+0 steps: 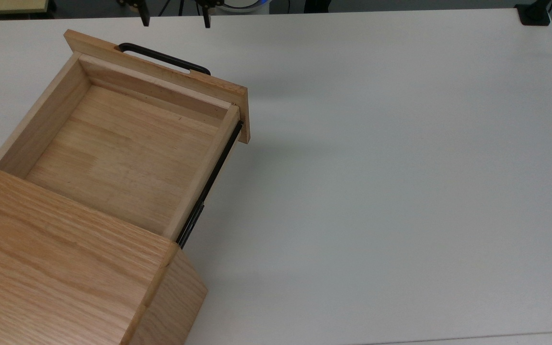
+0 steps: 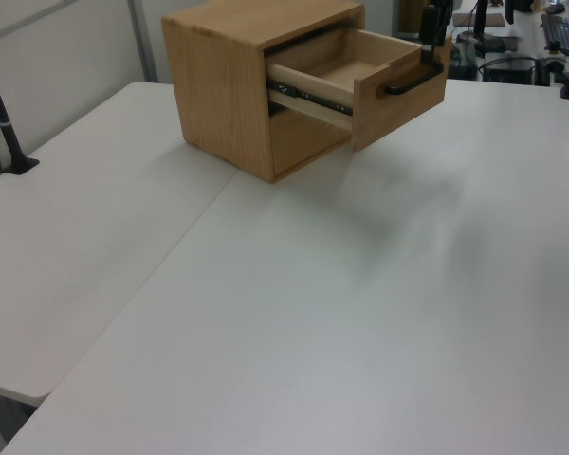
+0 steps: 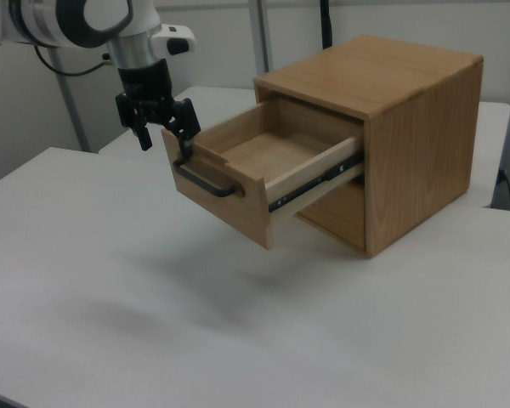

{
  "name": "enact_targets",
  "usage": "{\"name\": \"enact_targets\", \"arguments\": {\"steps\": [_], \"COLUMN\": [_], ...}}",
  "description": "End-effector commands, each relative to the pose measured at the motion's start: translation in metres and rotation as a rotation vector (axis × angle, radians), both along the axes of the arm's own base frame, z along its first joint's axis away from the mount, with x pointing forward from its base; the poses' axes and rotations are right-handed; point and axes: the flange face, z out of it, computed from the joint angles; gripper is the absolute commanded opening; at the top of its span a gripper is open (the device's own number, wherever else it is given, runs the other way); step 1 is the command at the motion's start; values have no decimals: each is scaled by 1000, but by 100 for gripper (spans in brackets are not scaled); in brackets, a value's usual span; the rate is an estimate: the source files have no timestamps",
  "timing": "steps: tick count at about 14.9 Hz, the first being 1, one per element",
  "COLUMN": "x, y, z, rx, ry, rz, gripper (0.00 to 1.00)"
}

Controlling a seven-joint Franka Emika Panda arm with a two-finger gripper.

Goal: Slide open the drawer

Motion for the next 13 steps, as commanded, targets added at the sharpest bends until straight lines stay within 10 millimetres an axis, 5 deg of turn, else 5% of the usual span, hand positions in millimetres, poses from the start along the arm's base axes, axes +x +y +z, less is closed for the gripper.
{"name": "enact_targets", "arguments": {"steps": [1, 13], "x": [-3, -2], "y": [27, 31], "z": [0, -5], "rx": [-31, -47], "ry": [-18, -3], "rz": [-48, -26], "gripper": [100, 100]}}
